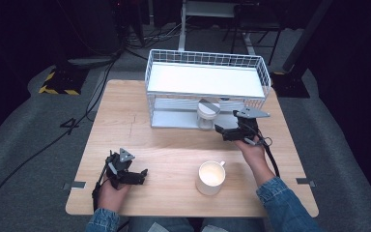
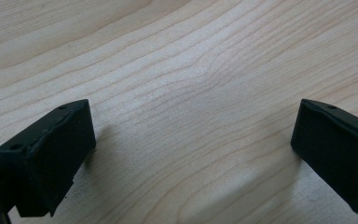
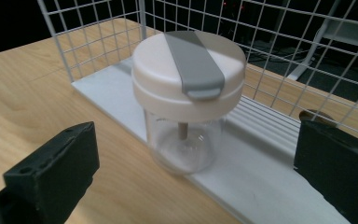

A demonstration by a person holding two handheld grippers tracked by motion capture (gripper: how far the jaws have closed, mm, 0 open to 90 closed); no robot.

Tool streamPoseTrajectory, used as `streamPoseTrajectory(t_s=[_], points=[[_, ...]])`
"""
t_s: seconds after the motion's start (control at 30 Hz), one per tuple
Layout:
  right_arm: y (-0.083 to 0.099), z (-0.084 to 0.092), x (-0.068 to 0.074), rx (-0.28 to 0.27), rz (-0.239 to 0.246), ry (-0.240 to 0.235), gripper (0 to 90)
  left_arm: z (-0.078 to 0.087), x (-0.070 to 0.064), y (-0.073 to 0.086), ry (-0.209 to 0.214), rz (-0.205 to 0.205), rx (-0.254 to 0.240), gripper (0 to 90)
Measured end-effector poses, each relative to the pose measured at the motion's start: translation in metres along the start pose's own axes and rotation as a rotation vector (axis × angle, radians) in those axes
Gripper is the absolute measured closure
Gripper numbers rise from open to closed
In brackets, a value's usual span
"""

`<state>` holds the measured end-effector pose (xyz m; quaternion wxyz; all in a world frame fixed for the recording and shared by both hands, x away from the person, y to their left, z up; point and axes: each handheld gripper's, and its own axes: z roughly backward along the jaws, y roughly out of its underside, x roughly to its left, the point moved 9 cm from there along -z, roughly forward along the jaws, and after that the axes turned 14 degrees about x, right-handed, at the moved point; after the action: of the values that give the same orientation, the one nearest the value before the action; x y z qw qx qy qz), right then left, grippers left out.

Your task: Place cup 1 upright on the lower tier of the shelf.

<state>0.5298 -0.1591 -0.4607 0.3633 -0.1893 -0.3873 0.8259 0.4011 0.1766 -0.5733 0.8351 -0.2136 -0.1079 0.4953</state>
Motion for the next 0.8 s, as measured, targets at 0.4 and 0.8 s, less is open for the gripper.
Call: streamPoseTrajectory(t_s=[0.4,0.8], points=[[0.021,0.054,0.001,0.017,-0.017,-0.030,0.0,0.000,0.001,-0.001,0.005,-0.013,0.000,0.1],[0.063,0.094,-0.001,0.031,-0.049,-0.048,0.1,-0.001,0.001,-0.002,-0.001,-0.008,-0.001,0.2]])
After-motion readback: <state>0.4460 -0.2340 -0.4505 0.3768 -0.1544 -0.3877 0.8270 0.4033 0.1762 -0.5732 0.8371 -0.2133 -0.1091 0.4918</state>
